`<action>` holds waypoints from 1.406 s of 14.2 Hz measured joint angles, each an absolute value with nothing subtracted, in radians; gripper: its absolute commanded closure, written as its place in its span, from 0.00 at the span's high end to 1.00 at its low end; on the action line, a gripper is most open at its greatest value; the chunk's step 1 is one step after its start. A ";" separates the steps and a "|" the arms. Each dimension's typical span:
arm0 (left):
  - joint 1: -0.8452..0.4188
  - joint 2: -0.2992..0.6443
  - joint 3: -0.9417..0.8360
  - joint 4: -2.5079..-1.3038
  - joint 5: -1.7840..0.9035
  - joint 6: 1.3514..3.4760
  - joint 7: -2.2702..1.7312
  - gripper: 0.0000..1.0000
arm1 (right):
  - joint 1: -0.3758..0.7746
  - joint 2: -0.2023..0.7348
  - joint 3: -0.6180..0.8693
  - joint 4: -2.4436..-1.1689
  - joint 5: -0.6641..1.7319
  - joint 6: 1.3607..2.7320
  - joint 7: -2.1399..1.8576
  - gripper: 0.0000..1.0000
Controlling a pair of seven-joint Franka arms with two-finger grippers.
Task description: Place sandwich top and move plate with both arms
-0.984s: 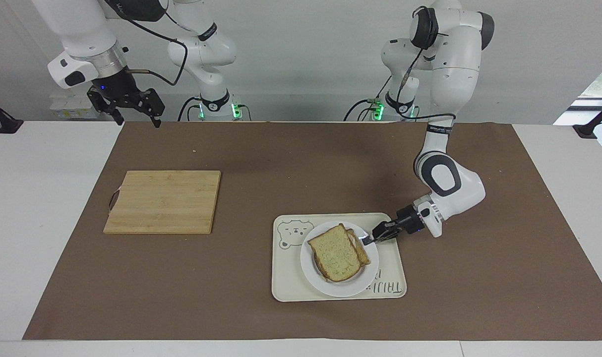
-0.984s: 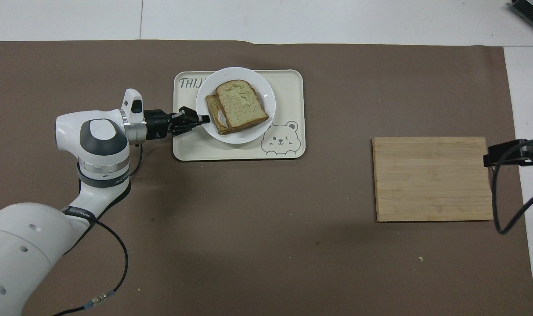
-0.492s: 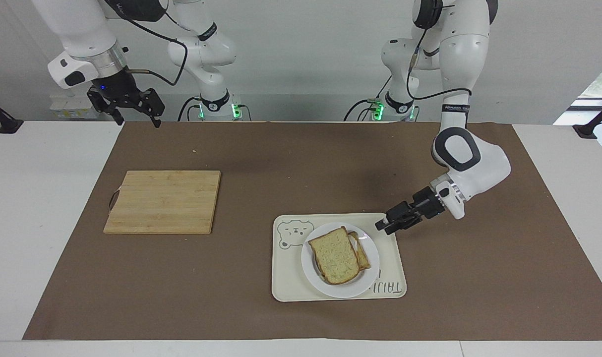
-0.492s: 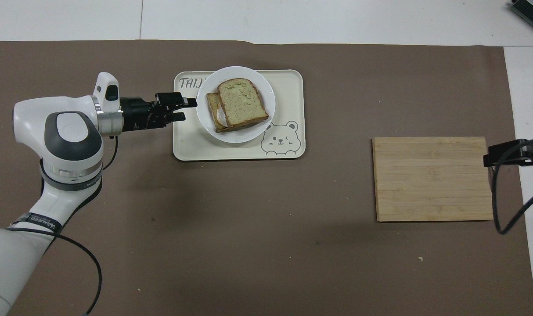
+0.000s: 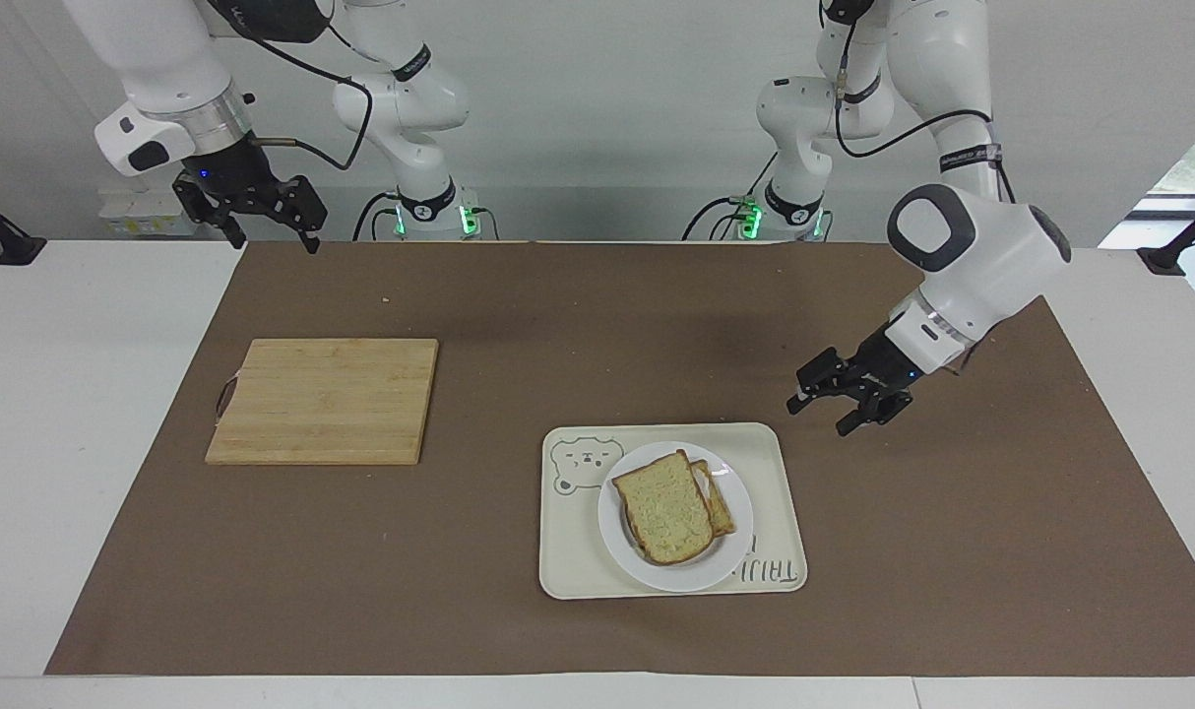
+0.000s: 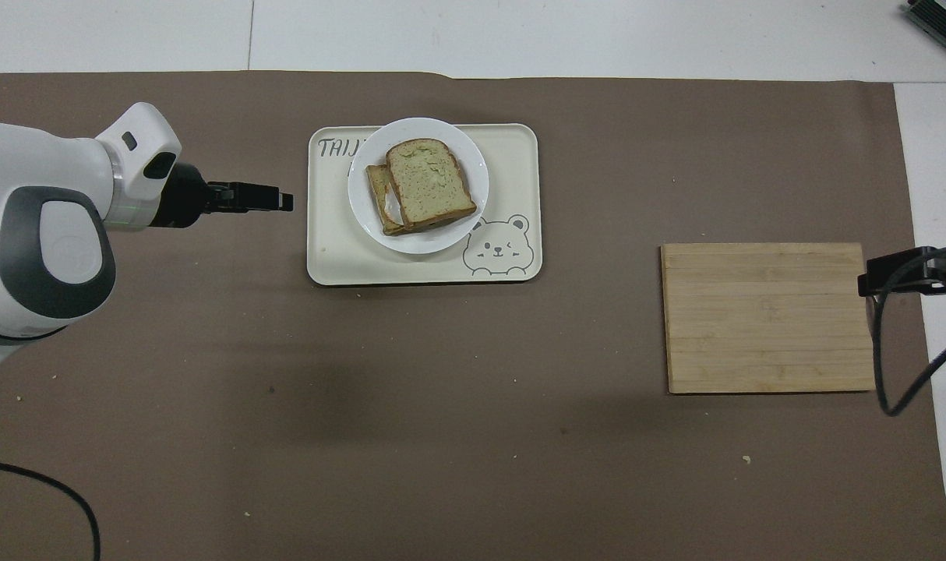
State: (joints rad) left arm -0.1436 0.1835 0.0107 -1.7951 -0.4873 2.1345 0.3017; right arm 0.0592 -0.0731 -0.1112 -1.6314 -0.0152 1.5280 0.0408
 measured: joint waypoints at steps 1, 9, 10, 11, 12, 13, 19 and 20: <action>-0.143 0.167 0.021 -1.751 -0.391 2.061 0.294 1.00 | 0.059 -0.073 -0.111 -1.631 -0.015 1.528 0.041 1.00; -0.099 0.136 0.059 -1.352 -0.019 1.576 0.339 1.00 | 0.059 -0.073 -0.111 -1.631 -0.015 1.528 0.041 1.00; -0.078 0.132 0.060 -1.320 -0.019 1.523 0.373 1.00 | 0.059 -0.073 -0.111 -1.631 -0.015 1.528 0.041 1.00; -0.054 0.121 0.061 -1.295 -0.019 1.481 0.403 1.00 | 0.059 -0.073 -0.111 -1.631 -0.015 1.528 0.041 1.00; -0.035 0.096 0.062 -1.287 -0.019 1.450 0.422 1.00 | 0.059 -0.073 -0.111 -1.631 -0.015 1.528 0.041 1.00; -0.023 0.060 0.065 -1.298 -0.019 1.419 0.429 1.00 | 0.059 -0.073 -0.111 -1.631 -0.015 1.528 0.041 1.00; -0.022 -0.076 0.057 -1.466 -0.019 1.397 0.299 1.00 | 0.059 -0.073 -0.111 -1.631 -0.015 1.528 0.041 1.00; -0.022 -0.074 0.053 -1.468 -0.019 1.397 0.279 1.00 | 0.059 -0.073 -0.111 -1.631 -0.015 1.528 0.041 1.00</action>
State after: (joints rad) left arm -0.0218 -0.0740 0.0527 -1.4683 -0.0194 1.3974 0.2786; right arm 0.0592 -0.0732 -0.1112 -1.6314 -0.0152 1.5280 0.0408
